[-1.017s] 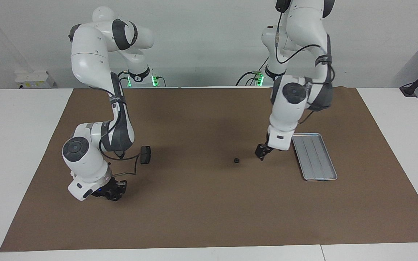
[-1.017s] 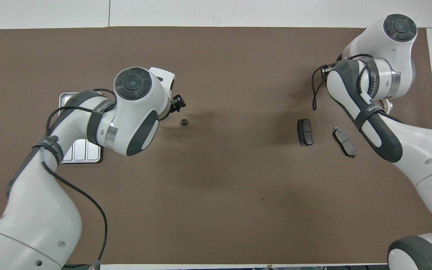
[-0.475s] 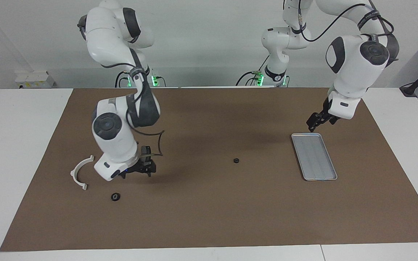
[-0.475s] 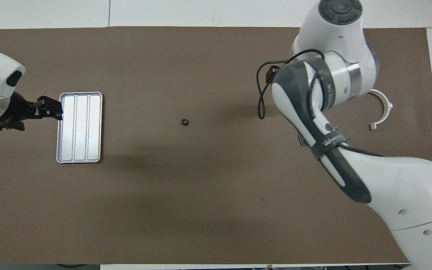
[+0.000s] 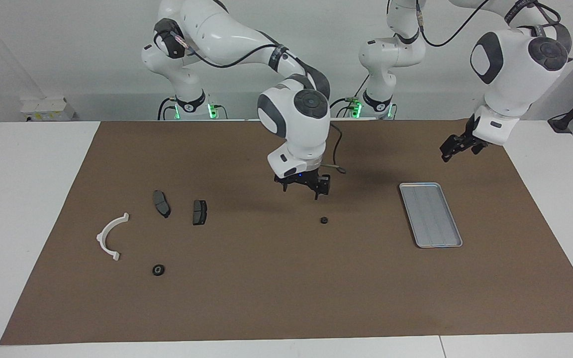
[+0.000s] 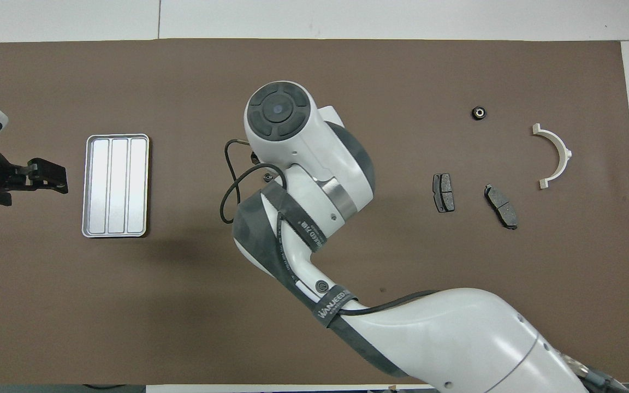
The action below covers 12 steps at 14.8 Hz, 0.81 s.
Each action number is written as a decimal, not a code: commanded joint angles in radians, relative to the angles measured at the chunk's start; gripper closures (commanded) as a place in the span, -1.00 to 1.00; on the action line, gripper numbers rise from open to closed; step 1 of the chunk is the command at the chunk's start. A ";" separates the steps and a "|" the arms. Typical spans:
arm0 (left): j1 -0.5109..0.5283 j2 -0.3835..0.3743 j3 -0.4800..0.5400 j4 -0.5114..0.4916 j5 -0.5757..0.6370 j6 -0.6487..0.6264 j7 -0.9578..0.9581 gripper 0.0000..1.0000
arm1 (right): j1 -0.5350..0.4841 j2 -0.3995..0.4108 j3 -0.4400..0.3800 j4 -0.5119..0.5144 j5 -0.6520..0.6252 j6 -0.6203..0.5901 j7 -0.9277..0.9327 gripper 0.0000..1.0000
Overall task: Place bearing gear from tray to pile
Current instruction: 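Lower the right gripper onto the second bearing at center and grasp it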
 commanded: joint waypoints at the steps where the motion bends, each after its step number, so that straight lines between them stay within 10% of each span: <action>1: 0.017 -0.043 -0.022 -0.032 -0.002 -0.009 0.026 -1.00 | 0.057 0.162 -0.040 0.188 0.005 -0.004 0.039 -1.00; 12: 0.017 -0.037 -0.057 0.101 -0.013 -0.105 0.024 -1.00 | 0.106 0.287 -0.068 0.193 -0.042 0.097 0.039 -1.00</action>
